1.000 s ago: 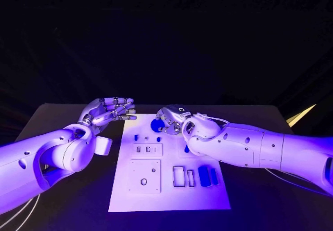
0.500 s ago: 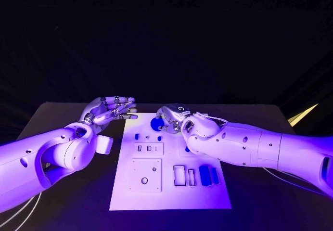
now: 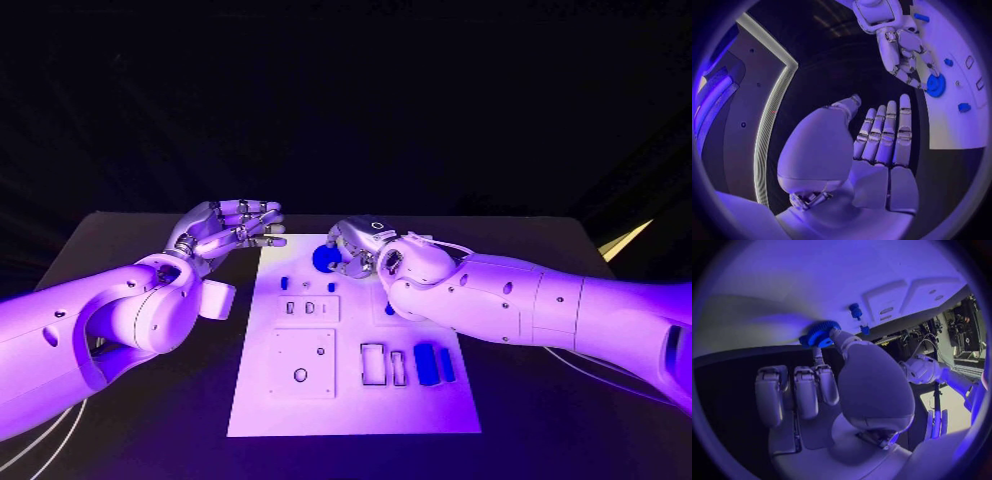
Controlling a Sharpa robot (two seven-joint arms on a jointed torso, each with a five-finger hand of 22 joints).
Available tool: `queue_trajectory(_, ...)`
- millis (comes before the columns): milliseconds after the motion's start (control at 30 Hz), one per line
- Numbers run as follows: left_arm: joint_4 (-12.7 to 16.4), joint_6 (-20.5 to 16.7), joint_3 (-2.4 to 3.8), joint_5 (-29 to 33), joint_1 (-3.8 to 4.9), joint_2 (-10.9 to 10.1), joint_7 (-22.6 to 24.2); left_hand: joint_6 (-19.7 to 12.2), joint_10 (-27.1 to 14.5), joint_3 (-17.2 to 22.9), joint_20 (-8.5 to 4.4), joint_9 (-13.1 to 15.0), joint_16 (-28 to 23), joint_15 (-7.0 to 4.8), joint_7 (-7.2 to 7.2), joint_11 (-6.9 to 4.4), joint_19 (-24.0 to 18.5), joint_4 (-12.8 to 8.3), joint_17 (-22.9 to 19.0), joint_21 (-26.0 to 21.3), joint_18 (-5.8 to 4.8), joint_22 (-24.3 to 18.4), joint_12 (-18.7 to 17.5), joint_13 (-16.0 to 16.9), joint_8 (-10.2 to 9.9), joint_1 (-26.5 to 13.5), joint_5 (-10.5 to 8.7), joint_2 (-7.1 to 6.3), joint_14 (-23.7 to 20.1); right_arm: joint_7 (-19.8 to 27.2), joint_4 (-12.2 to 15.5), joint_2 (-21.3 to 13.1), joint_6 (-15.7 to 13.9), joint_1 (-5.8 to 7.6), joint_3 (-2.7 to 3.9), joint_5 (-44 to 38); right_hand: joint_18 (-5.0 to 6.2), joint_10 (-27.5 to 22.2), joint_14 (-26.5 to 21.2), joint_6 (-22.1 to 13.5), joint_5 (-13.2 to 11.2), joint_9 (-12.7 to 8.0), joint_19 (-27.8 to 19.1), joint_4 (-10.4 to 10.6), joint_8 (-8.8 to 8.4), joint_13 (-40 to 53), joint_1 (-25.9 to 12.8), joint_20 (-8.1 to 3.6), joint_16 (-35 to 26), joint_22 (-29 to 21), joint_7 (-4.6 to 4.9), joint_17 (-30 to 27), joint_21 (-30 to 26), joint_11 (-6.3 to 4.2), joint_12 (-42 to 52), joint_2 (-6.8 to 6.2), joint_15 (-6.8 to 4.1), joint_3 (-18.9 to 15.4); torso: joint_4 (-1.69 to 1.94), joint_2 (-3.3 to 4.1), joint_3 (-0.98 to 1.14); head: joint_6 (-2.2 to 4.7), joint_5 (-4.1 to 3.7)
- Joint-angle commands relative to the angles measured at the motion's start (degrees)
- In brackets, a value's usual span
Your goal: Assemble the parts on the task board
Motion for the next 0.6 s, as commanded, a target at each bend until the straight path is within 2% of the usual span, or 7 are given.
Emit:
queue_trajectory(33,0.2,0.1,0.04,0.0,0.06,0.0,0.1,0.5,0.1,1.6,-0.01,0.9,-0.1,-0.06,1.40,-0.09,0.1,-0.6,1.0,0.7,1.03,0.5,-0.4,0.8,-0.6,-1.5,0.79,-0.33,0.1,0.3,0.0,0.1,0.9,-0.07,-0.07,0.5,-1.83,0.5,6.1,-0.1,0.4,0.5,5.5,1.2,-0.65,9.4,-2.5,0.62,0.8,15.0,0.42,15.7,1.1,0.73,-0.6,0.34,0.68,-0.4,-0.03,0.01,0.00,0.00,0.05)
queue_trajectory(233,0.2,0.0,0.04,0.0,0.06,0.0,0.1,0.5,0.1,1.6,-0.01,0.9,-0.1,-0.06,1.40,-0.09,0.1,-0.6,1.0,0.7,1.03,0.5,-0.4,0.8,-0.6,-1.5,0.79,-0.33,0.1,0.5,0.0,0.0,2.9,-0.03,-0.07,1.4,-1.86,0.4,6.1,-0.1,0.5,0.3,5.5,4.3,-1.42,9.5,-6.5,0.84,0.8,15.1,0.46,15.7,1.2,0.84,-0.7,1.48,0.81,-4.0,-0.02,0.01,0.01,0.00,0.05)
queue_trajectory(433,0.2,0.1,0.04,0.0,0.06,0.0,0.0,0.5,0.0,2.1,-0.03,0.9,-0.3,-0.04,1.42,-0.07,-0.1,-1.1,1.3,0.8,1.03,0.5,-0.4,0.8,-0.7,-1.0,1.01,-0.17,-0.1,0.5,-0.1,0.0,3.7,0.00,-0.07,1.8,-1.92,0.6,6.1,0.2,0.6,0.3,5.7,4.8,-1.44,9.7,-6.8,0.84,0.8,15.3,0.42,15.7,1.4,0.79,-0.5,2.32,0.80,-4.3,-0.08,0.03,0.01,-0.15,0.13)
queue_trajectory(600,0.2,0.0,0.04,0.0,0.06,-0.1,0.0,0.5,0.0,2.1,-0.02,0.9,-0.3,-0.03,1.43,-0.06,-0.1,-1.1,1.3,0.8,1.02,0.5,-0.4,0.8,-0.7,-1.0,1.01,-0.19,-0.1,-0.1,-0.1,-0.2,4.1,0.02,-0.08,1.8,-1.91,0.5,6.1,0.1,0.6,0.3,5.6,4.9,-1.48,9.6,-6.9,0.84,0.8,15.3,0.42,15.7,1.4,0.80,-0.6,2.44,0.79,-4.3,-0.01,0.00,0.02,-0.22,0.13)
